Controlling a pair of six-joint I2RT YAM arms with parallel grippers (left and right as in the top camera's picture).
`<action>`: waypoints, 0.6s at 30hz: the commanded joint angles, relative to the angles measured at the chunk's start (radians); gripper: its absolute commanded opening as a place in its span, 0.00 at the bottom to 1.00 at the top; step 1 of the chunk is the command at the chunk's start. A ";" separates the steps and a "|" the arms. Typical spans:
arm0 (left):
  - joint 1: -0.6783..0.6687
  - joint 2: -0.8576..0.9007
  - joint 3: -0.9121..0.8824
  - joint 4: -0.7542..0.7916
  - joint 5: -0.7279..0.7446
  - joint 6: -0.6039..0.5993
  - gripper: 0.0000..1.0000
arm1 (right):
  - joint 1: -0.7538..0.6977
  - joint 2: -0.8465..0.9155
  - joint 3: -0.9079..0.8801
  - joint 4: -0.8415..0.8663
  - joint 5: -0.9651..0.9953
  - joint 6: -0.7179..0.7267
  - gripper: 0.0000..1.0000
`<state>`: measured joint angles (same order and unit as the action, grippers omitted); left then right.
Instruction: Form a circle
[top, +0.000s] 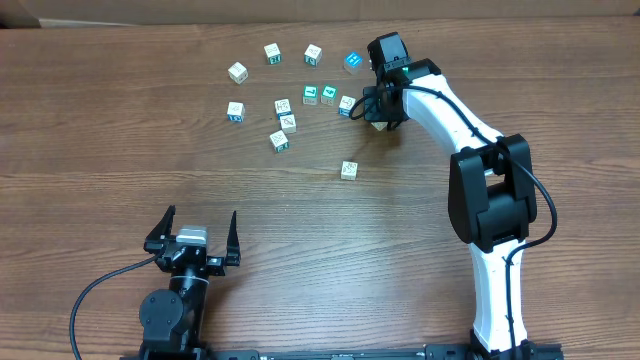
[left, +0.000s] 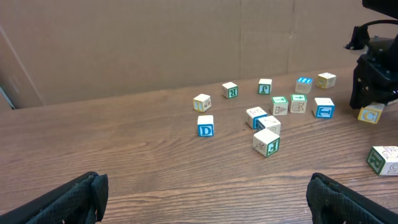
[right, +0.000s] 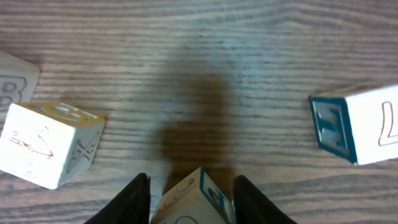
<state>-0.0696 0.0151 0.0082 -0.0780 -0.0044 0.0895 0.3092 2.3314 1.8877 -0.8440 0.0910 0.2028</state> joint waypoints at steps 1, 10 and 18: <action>0.006 -0.011 -0.003 0.001 -0.003 0.023 0.99 | -0.001 0.005 -0.013 -0.017 -0.005 0.014 0.44; 0.006 -0.011 -0.003 0.001 -0.003 0.023 1.00 | -0.001 0.005 -0.007 -0.085 -0.026 0.145 0.48; 0.006 -0.011 -0.003 0.001 -0.003 0.023 1.00 | -0.003 0.005 -0.007 -0.061 -0.014 0.126 0.47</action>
<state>-0.0696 0.0151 0.0082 -0.0780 -0.0044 0.0895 0.3092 2.3314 1.8874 -0.9119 0.0750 0.3218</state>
